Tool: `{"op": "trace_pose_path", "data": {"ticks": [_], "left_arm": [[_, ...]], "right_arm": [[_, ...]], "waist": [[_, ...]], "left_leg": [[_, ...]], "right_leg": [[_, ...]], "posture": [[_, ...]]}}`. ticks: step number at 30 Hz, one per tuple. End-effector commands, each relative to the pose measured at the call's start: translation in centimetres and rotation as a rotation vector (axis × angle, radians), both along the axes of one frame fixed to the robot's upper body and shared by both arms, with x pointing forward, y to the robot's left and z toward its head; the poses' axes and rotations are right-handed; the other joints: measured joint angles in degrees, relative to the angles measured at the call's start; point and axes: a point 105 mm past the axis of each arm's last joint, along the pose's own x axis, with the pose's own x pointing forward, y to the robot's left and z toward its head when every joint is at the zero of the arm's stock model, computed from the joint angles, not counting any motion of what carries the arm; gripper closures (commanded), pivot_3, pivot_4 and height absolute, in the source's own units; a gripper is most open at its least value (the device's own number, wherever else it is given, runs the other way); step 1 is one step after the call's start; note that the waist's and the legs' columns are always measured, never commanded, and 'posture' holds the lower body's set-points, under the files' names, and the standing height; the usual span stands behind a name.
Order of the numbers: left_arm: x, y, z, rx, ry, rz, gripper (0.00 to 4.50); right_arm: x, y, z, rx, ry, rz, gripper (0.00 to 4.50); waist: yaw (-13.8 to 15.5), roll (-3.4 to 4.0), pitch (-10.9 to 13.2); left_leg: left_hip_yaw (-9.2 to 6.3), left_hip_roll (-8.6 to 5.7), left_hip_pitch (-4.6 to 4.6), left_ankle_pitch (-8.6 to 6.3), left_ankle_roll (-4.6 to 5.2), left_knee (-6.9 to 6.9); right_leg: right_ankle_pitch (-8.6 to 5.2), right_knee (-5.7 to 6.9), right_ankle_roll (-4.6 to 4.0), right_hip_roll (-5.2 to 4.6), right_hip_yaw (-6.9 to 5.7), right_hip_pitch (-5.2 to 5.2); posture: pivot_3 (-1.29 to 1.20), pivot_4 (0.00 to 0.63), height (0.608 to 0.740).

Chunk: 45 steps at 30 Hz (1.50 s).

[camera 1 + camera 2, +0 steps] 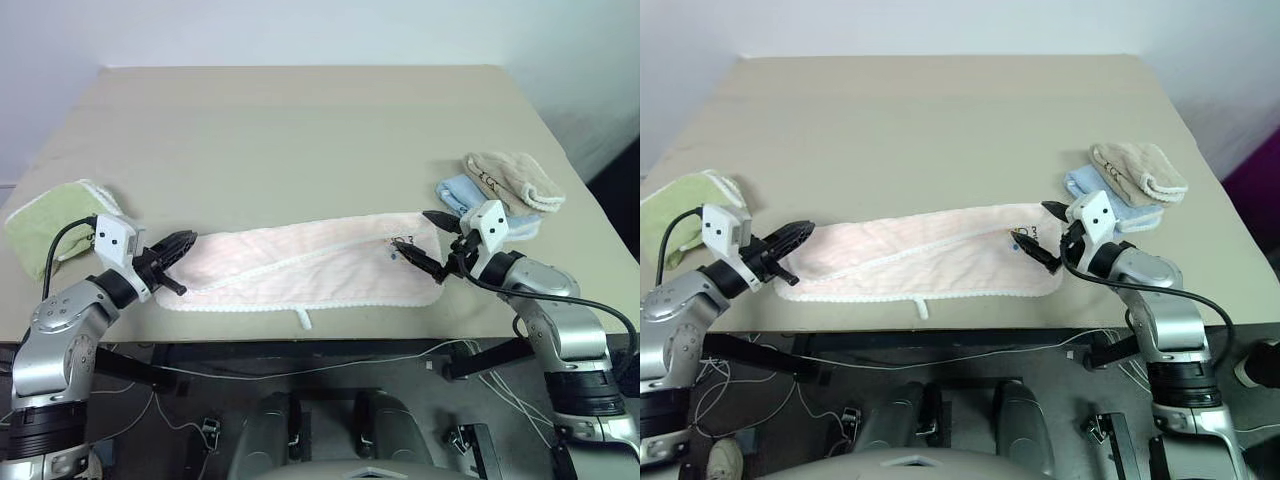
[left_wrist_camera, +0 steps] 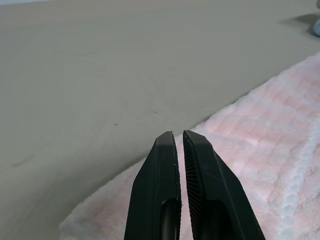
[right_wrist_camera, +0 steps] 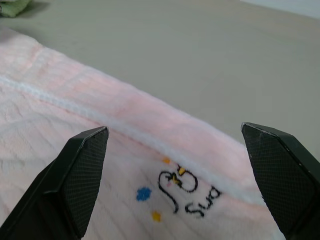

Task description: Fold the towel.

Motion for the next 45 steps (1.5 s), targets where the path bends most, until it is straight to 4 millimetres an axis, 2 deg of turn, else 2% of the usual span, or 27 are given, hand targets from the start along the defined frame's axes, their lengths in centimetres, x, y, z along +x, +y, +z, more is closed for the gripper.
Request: {"op": "trace_pose_path", "data": {"ticks": [1, 5, 8, 13, 23, 27, 32, 36, 39, 45], "left_arm": [[-0.2, -0.6, 1.1, 0.002, -0.048, -0.011, 4.21], [-0.2, -0.8, 0.9, -0.003, -0.045, -0.008, 4.21], [-0.2, -1.0, 0.7, 0.002, -0.039, -0.008, 4.21], [-0.6, -0.7, 0.6, 0.021, -0.031, -0.003, 4.21], [-0.9, 2.7, 1.2, 0.146, -0.002, 0.022, 4.21], [-1.9, 5.5, 0.7, 0.299, 0.043, 0.026, 4.21], [-3.2, 6.6, 1.4, 0.423, 0.029, -0.031, 4.21], [-3.9, 6.8, 0.8, 0.537, 0.052, -0.109, 4.21], [-4.4, 6.0, 0.3, 0.577, 0.075, -0.205, 3.61], [-4.7, 5.1, -0.7, 0.639, 0.134, -0.370, 1.53]], "right_arm": [[0.1, 0.3, 1.4, 0.011, -0.060, 0.018, 0.04], [0.2, 0.4, 1.5, 0.006, -0.066, 0.020, 0.04], [0.4, 1.1, 2.3, 0.020, -0.084, 0.034, 0.04], [0.4, 1.8, 2.0, 0.016, -0.072, 0.060, 0.04], [0.9, 3.0, 1.2, 0.059, -0.075, 0.065, 0.04], [1.6, 3.8, 0.9, 0.092, -0.079, 0.058, 0.04], [2.0, 4.4, 0.9, 0.108, -0.089, 0.067, 0.04], [2.0, 4.5, 0.8, 0.131, -0.090, 0.055, 0.04], [1.9, 4.8, 0.5, 0.128, -0.080, 0.060, 0.00], [1.9, 5.2, 0.3, 0.138, -0.080, 0.061, 0.00]], "waist": [[0.01, 0.00, 0.00], [-0.03, 0.00, 0.00], [-0.08, 0.00, 0.00], [-0.04, 0.00, 0.00], [-0.20, 0.02, 0.01], [-0.28, 0.03, 0.02], [-0.18, 0.04, 0.02], [-0.21, 0.05, 0.04], [-0.24, 0.05, 0.03], [-0.30, 0.08, 0.05]], "left_leg": [[0.00, 0.00, 0.00, 0.00, 0.00, 0.00], [0.00, 0.00, 0.01, 0.00, 0.00, 0.00], [0.00, 0.00, 0.01, 0.00, 0.00, 0.00], [0.00, 0.01, 0.02, 0.00, 0.00, -0.01], [0.00, 0.02, 0.03, -0.01, -0.01, -0.04], [0.01, 0.02, 0.02, -0.02, -0.02, -0.05], [0.02, 0.02, 0.00, -0.10, -0.16, -0.15], [0.02, 0.01, 0.00, -0.13, -0.22, -0.20], [0.02, 0.00, 0.00, -0.14, -0.22, -0.22], [0.03, 0.00, 0.00, -0.14, -0.22, -0.26]], "right_leg": [[0.00, -0.01, 0.00, 0.00, 0.00, 0.00], [0.00, -0.01, 0.00, 0.00, 0.00, 0.01], [0.00, -0.01, 0.00, 0.00, 0.00, 0.00], [0.00, -0.02, 0.00, 0.01, 0.00, 0.00], [-0.01, -0.02, -0.01, 0.01, 0.00, -0.02], [-0.01, -0.04, -0.02, 0.00, 0.00, -0.04], [-0.02, -0.08, -0.05, -0.18, 0.02, -0.12], [-0.11, -0.08, -0.21, -0.26, 0.02, -0.19], [-0.11, -0.08, -0.22, -0.29, 0.03, -0.34], [-0.11, -0.08, -0.23, -0.31, 0.05, -0.42]], "posture": [[0.00, 0.150, 0.740], [0.00, 0.150, 0.740], [0.00, 0.150, 0.740], [0.00, 0.150, 0.740], [0.00, 0.150, 0.740], [0.00, 0.150, 0.740], [0.00, 0.150, 0.740], [0.00, 0.150, 0.740], [0.00, 0.150, 0.740], [0.00, 0.150, 0.740]]}}
